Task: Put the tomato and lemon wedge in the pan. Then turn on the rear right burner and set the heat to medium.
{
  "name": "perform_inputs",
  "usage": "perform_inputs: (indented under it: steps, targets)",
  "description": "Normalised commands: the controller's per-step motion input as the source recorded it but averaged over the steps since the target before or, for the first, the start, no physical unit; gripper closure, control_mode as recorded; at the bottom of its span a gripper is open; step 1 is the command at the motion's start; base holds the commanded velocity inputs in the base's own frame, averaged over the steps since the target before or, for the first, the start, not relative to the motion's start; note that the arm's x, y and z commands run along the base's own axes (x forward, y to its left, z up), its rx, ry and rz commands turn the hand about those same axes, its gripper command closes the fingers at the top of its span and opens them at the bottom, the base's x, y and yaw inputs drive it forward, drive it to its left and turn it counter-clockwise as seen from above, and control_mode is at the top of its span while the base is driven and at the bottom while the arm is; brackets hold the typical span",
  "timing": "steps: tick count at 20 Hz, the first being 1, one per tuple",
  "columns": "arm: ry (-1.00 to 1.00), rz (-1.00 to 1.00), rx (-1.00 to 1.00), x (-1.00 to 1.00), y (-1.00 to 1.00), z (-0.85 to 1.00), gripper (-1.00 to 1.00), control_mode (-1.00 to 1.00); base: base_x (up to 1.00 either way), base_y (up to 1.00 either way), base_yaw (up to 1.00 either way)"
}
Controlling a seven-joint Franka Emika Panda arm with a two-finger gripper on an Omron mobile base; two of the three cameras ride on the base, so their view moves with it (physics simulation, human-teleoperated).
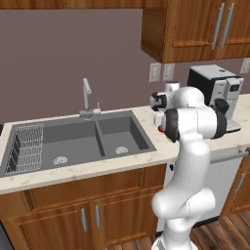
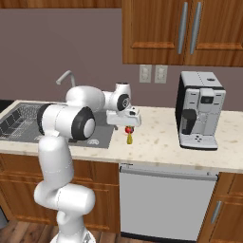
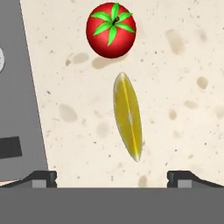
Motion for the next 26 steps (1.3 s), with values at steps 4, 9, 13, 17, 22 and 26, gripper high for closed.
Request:
perform_inputs:
  steps: [4, 9, 13, 17, 22, 26]
  targets:
    - [0.05, 0.04, 0.02, 0.29, -0.1, -0.02, -1.0, -1.0, 0.0, 0.0, 0.0]
    - [0.05, 0.07, 0.01, 0.0, -0.05, -0.17, -1.0, -1.0, 0.0, 0.0, 0.0]
    - [0.05, 0.06, 0.02, 0.0, 0.0, -0.31, -1.0, -1.0, 0.0, 0.0, 0.0]
    - [0.0, 0.05, 0.0, 0.0, 0.0, -0.38, -1.0, -1.0, 0.0, 0.0, 0.0]
    - [0.0, 0.03, 0.0, 0.02, 0.0, -0.27, -1.0, -1.0, 0.0, 0.0, 0.0]
    - [0.0, 0.01, 0.0, 0.07, 0.0, -0.09, -1.0, -1.0, 0.0, 0.0, 0.0]
